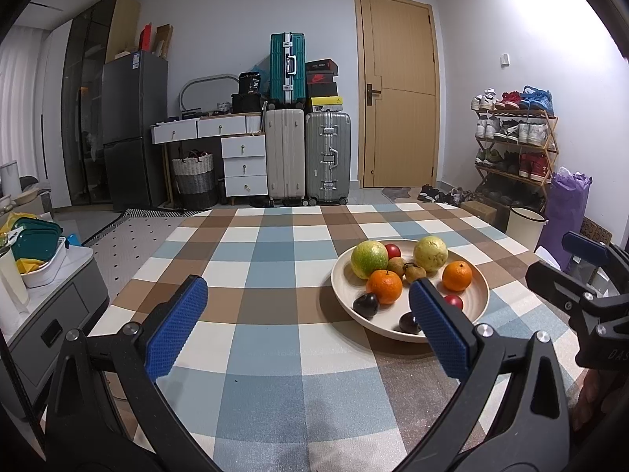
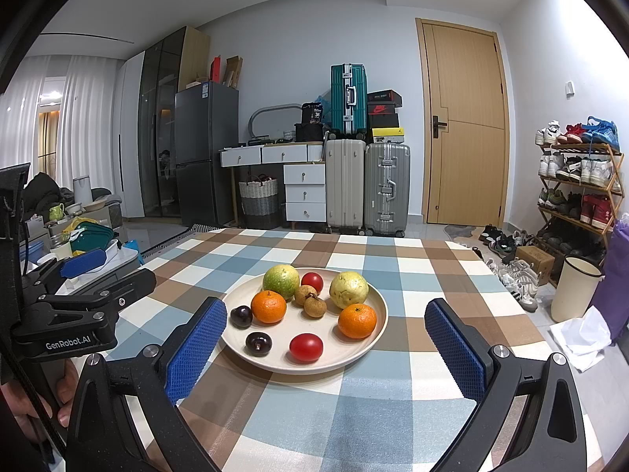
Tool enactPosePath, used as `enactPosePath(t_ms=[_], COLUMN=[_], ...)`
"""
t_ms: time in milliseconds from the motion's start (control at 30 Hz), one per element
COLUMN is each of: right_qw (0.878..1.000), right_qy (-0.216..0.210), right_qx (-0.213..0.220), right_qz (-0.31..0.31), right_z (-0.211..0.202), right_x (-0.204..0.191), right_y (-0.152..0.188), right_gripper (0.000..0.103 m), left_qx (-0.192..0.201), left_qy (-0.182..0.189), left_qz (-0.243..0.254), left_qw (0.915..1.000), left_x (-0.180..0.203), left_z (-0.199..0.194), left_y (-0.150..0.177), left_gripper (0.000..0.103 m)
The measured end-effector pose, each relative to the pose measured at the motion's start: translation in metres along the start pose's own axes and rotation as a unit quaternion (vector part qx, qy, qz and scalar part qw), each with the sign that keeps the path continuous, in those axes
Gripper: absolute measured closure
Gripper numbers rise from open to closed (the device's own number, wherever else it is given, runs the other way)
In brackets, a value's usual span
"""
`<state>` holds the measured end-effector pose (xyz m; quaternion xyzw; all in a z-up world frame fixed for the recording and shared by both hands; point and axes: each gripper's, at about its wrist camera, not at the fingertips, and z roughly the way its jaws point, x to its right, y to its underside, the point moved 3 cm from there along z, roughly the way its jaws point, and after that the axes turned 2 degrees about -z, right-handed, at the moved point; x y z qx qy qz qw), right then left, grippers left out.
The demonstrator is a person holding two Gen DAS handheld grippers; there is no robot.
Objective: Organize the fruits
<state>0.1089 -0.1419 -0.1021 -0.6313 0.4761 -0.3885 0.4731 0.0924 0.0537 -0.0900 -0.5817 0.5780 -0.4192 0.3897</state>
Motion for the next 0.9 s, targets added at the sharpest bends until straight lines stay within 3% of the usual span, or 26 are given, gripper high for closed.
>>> enactPosePath(t_ms=[900], right_qw=[1.0], right_qy=[-0.001], right_qx=[0.0], right_qz=[-0.001], right_z=[0.0008], right_x=[-0.0025], right_y=[0.001], right_gripper=[0.0], left_qx=[0.007], left_qy=[-0.005], left_qz=[-0.015], left_qw=[0.9999], left_x=[-0.0052], left_z=[-0.0038], left_y=[-0.004], left_gripper=[0.001])
